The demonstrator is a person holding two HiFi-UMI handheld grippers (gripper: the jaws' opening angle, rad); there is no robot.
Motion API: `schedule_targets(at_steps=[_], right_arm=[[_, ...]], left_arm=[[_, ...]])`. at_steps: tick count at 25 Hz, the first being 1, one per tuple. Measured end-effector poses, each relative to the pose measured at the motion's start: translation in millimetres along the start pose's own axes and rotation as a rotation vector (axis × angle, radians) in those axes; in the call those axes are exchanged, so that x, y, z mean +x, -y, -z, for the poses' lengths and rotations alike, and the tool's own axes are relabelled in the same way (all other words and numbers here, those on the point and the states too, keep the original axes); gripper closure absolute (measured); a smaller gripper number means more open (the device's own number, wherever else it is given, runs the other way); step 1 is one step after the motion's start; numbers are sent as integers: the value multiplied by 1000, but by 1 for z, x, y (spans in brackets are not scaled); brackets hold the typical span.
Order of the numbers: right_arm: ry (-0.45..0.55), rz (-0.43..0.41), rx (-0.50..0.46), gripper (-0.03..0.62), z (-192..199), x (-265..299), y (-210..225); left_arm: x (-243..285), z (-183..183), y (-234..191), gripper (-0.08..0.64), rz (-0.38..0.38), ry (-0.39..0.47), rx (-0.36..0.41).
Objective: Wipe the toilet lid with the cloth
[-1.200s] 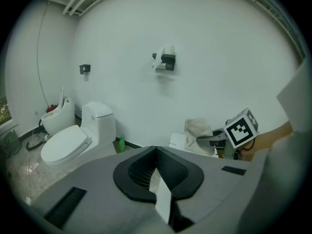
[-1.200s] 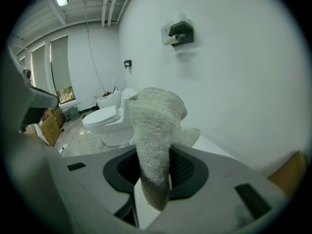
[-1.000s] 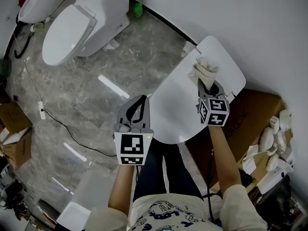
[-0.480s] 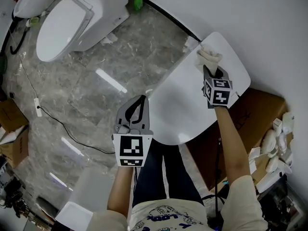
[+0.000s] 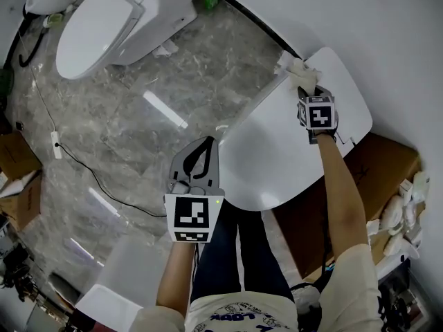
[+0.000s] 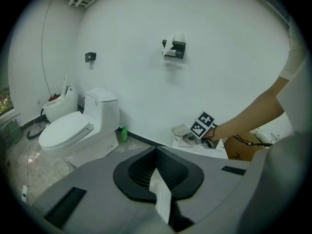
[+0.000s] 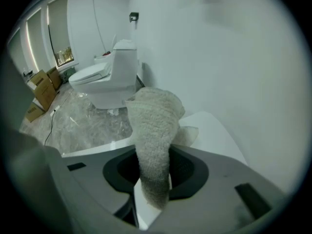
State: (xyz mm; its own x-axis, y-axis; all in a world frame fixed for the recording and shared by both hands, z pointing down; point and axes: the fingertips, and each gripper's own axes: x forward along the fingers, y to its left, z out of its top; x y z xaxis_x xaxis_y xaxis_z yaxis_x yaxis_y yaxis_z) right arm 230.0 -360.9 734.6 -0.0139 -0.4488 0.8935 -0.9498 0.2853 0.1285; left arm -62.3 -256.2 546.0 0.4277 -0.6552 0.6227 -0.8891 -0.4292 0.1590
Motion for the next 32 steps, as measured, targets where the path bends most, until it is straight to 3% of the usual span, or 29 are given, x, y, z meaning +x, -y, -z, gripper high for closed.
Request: schedule_targets(at_steps=[5,14,17,32], right_arm=[[-127,29,-3,479,22,20,-10],[-134,-46,282,479,26,24,-10],[-148,-42,336,477,27,25,-12],[-110,-34,282,479,40,11,-66]], left_arm=[[-1,13,-3,557,1,-15,-16],[-2,23,-8,557,0,-12,-36],[-2,25,-12,557,-8,-11,-43],[-26,29,-25,557,-44,10,-71]])
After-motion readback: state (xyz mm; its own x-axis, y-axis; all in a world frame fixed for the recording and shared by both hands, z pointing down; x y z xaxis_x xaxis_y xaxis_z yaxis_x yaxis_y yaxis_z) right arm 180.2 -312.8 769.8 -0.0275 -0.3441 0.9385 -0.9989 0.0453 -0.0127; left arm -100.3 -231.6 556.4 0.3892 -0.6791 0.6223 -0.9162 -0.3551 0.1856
